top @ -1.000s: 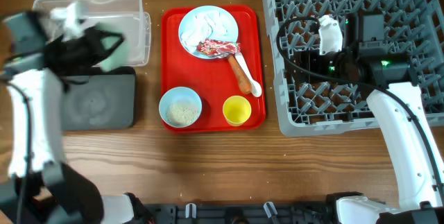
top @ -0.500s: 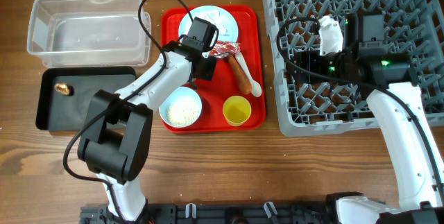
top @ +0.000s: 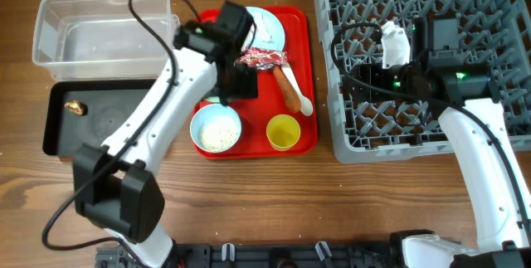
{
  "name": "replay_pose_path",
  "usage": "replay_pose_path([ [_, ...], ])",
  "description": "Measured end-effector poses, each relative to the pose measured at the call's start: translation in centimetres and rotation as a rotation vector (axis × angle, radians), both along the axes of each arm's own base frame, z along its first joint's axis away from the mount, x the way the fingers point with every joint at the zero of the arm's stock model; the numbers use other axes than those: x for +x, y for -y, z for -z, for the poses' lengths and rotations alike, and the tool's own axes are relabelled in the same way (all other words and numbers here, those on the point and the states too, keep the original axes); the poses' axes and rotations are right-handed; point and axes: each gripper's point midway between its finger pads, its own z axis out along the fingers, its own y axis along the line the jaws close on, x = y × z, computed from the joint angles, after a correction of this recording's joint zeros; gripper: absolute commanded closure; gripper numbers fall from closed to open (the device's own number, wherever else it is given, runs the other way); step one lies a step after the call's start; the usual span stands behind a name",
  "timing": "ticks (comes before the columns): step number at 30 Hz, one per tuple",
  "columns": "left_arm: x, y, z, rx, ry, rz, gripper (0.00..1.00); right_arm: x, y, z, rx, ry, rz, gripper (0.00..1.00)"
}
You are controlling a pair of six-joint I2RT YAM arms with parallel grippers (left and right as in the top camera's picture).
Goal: Sort waste into correct bins and load items into the dishwasher rack
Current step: 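Grasp the white bowl of rice with the left gripper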
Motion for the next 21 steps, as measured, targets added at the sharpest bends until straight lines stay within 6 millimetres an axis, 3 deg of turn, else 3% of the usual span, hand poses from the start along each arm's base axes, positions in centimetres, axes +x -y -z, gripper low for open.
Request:
replay_pose_path([
  [2,-1.4,0.9,3.1,-0.002,-0.033,-0.010,0.23,0.0,0.0,0.0,0.000,0.000,0.000,0.25],
  [4,-2.9,1.6,6.0,-0.004,-0.063,-0.020,0.38,0.0,0.0,0.0,0.000,0.000,0.000,0.26],
  [7,-3.3,1.4,8.4,-0.010,-0.056,-0.049,0.62,-0.1,0.0,0.0,-0.001,-0.004,0.000,0.26],
  [9,-3.3,1.4,9.3,-0.018,-0.046,-0.056,0.67,-0.1,0.0,0.1,-0.001,-0.005,0.000,0.26],
  [14,-3.4,1.3,10.6,-0.029,-0.028,-0.059,0.96,-0.1,0.0,0.1,-0.001,-0.006,0.000,0.26],
  [21,-4.5,1.1,10.3,-0.020,-0.074,-0.055,0.96,-0.1,0.0,0.1,-0.001,-0.005,0.000,0.26],
])
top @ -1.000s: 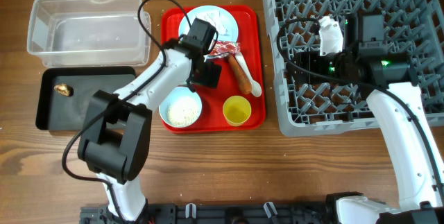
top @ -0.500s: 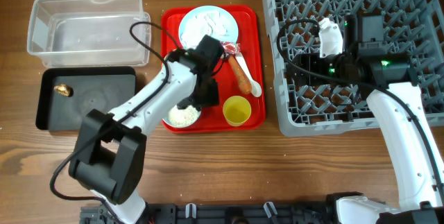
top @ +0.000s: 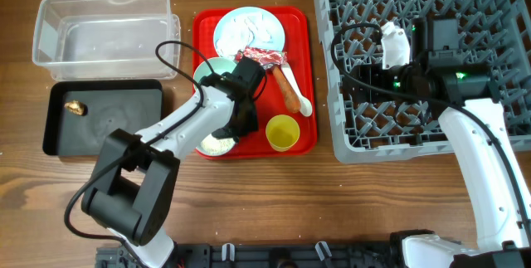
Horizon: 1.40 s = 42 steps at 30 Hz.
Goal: Sort waste into correct bins and load items into the dishwasher rack
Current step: 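Grasp the white bowl of rice with the left gripper, then tip the rice bowl over the black tray to pour rice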
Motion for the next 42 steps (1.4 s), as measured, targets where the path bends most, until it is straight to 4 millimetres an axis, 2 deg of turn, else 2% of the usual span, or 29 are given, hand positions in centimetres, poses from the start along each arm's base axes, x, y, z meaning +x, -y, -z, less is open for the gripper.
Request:
replay_pose_path([
  [4,-0.3,1.2,-3.5,-0.067,-0.030,0.015,0.96,0.0,0.0,0.0,0.000,0.001,0.000,0.26],
  [6,0.3,2.2,-6.7,-0.141,0.026,0.038,0.96,0.0,0.0,0.0,0.000,0.001,0.000,0.26],
  [8,0.8,2.0,-10.3,-0.218,0.098,0.044,0.96,0.0,0.0,0.0,0.000,0.001,0.000,0.26],
  [9,0.8,1.3,-11.5,-0.236,0.122,0.036,0.96,0.0,0.0,0.0,0.000,0.001,0.000,0.26],
  [11,0.7,-1.7,-13.9,-0.256,0.156,-0.012,0.96,0.0,0.0,0.0,0.000,0.001,0.000,0.26],
  [12,0.9,-3.1,-14.5,-0.258,0.168,-0.034,0.96,0.0,0.0,0.0,0.000,0.001,0.000,0.26],
  [13,1.1,-5.4,-14.9,-0.257,0.173,-0.072,0.96,0.0,0.1,0.0,-0.003,0.002,0.001,0.26],
  [16,2.4,-11.6,-15.1,-0.267,0.200,-0.179,0.96,0.1,0.2,0.0,-0.010,0.002,0.005,0.26],
  [20,4.0,-19.4,-14.7,-0.386,0.282,-0.309,0.96,0.1,0.3,0.1,-0.017,0.001,0.009,0.26],
  [21,4.4,-21.0,-14.2,-0.432,0.307,-0.339,0.96,0.1,0.3,0.1,-0.018,0.003,0.010,0.26],
  [22,4.7,-21.8,-13.9,-0.461,0.323,-0.349,0.96,0.2,0.3,0.1,-0.019,0.005,0.010,0.26],
  [23,5.5,-23.6,-13.1,-0.556,0.364,-0.384,0.96,0.2,0.3,0.0,-0.019,0.008,0.010,0.26],
  [24,5.8,-24.4,-12.6,-0.616,0.377,-0.403,0.96,0.2,0.3,0.0,-0.019,0.008,0.010,0.26],
  [30,6.6,-26.0,-10.1,-0.942,0.412,-0.443,0.96,0.3,0.4,0.0,-0.022,0.011,0.012,0.26],
  [32,6.8,-26.4,-10.2,-1.043,0.442,-0.460,0.96,0.3,0.4,0.0,-0.022,0.011,0.012,0.26],
  [39,6.8,-28.4,-14.3,-1.280,0.621,-0.488,0.96,0.3,0.5,0.0,-0.026,0.012,0.014,0.26],
  [42,6.9,-28.5,-15.5,-1.341,0.653,-0.488,0.96,0.3,0.5,0.1,-0.029,0.011,0.016,0.26],
])
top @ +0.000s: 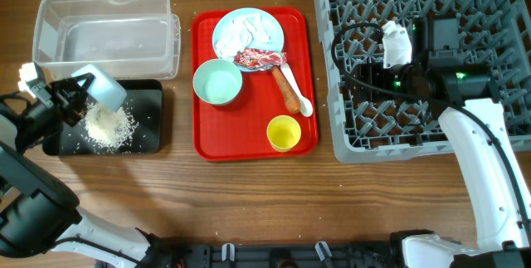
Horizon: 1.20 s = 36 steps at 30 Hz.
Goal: Sort waste into correct bins and load items into the dishwasher rack
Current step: 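Tip the rice bowl over the black tray to pour rice, then return the emptied bowl to the red tray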
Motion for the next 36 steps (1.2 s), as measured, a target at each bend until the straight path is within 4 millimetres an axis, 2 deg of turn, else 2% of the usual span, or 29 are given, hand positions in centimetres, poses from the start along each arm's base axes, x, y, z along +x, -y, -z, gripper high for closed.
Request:
replay_pose_path([
  [17,0.0,0.1,-0.7,-0.108,-0.047,-0.007,0.96,0.0,0.0,0.0,0.000,0.000,0.000,0.26],
  [23,0.1,0.8,-0.8,-0.121,-0.061,0.010,0.96,0.2,0.0,-0.1,0.001,0.012,0.000,0.26],
  [26,0.6,4.1,-2.0,-0.055,-0.040,0.096,0.96,0.2,0.0,-0.1,0.001,0.012,0.000,0.26],
  [31,-0.4,12.0,-5.0,0.265,-0.021,0.266,0.96,0.2,0.0,-0.1,0.001,0.012,0.000,0.26],
  [34,-1.9,17.5,-5.0,0.492,-0.029,0.386,0.96,0.2,0.0,-0.1,0.001,0.012,0.000,0.26],
  [36,-3.3,21.6,-4.0,0.659,-0.040,0.494,0.96,0.2,0.0,-0.1,0.001,0.011,0.000,0.26],
])
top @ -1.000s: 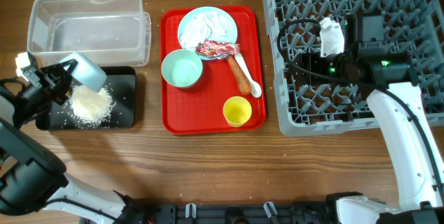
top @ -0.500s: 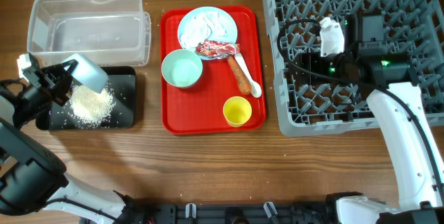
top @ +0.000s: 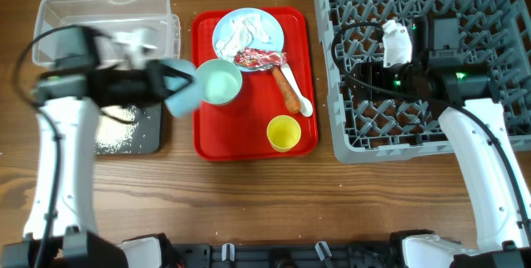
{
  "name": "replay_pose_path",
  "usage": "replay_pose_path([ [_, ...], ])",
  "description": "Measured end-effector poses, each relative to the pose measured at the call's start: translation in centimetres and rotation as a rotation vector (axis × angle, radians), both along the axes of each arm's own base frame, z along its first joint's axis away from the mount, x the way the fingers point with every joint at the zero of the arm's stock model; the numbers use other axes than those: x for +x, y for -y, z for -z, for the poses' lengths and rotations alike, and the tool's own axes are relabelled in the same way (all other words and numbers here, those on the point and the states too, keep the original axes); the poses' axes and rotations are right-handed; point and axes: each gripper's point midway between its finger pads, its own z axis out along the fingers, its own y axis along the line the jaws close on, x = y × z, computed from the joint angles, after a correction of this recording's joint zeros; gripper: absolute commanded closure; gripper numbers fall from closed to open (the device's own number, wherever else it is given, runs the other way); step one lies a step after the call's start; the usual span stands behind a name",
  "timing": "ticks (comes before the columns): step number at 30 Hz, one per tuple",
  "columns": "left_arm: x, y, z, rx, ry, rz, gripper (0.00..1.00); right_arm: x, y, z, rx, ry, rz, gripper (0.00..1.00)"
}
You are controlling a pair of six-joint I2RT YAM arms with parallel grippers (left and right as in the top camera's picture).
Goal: Sort waste into correct bins and load items into the dishwasher rack
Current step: 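Return the emptied bowl to the red tray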
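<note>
My left gripper (top: pixel 168 85), blurred, is shut on an empty pale blue bowl (top: pixel 184 94) tilted at the left edge of the red tray (top: pixel 309 69). A second pale blue bowl (top: pixel 221 81) stands on the tray right beside it. Also on the tray are a plate with a crumpled napkin (top: pixel 245 27), a red wrapper (top: pixel 261 57), a wooden-handled utensil (top: pixel 290 92) and a yellow cup (top: pixel 284 133). White rice (top: pixel 116 129) lies in the black bin (top: pixel 153 139). My right gripper (top: pixel 397 52) hangs over the grey dishwasher rack (top: pixel 415 127); its fingers are not clear.
A clear plastic bin (top: pixel 99 15) stands behind the black bin at the far left. My left arm crosses over both bins. The rack fills the right side of the wooden table, with the right arm reaching in from the lower right.
My left gripper has moved right with the emptied bowl, from over the black bin to the tray's left edge. The right arm has not moved.
My left gripper was over the tray above a bowl of rice. Then it was down at that bowl. Then it held the bowl tipped over the black bin with the rice spilled inside. Now the empty bowl is back at the tray.
</note>
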Motion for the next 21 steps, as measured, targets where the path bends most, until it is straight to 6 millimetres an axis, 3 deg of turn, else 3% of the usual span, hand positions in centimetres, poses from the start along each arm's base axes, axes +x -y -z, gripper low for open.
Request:
replay_pose_path([
  [1,-0.4,1.0,0.5,0.046,-0.005,0.028,0.96,0.0,0.0,0.0,0.000,0.000,0.000,0.26],
  [4,-3.1,6.5,4.1,0.325,-0.050,0.176,0.96,0.0,0.0,0.0,-0.001,0.000,0.001,0.26],
  [7,-4.7,9.0,7.7,0.625,-0.051,0.224,0.96,-0.1,0.1,0.1,-0.003,-0.004,0.002,0.26],
  [12,-5.7,10.4,12.9,0.927,-0.073,0.246,0.96,-0.1,0.1,0.1,-0.004,-0.007,0.002,0.26],
  [17,-5.6,9.2,17.3,1.097,-0.144,0.237,0.96,-0.1,0.1,0.1,-0.004,-0.007,0.002,0.26],
  [21,-5.3,8.6,18.7,1.150,-0.164,0.217,0.55,-0.1,0.1,0.1,-0.004,-0.007,0.002,0.26],
])
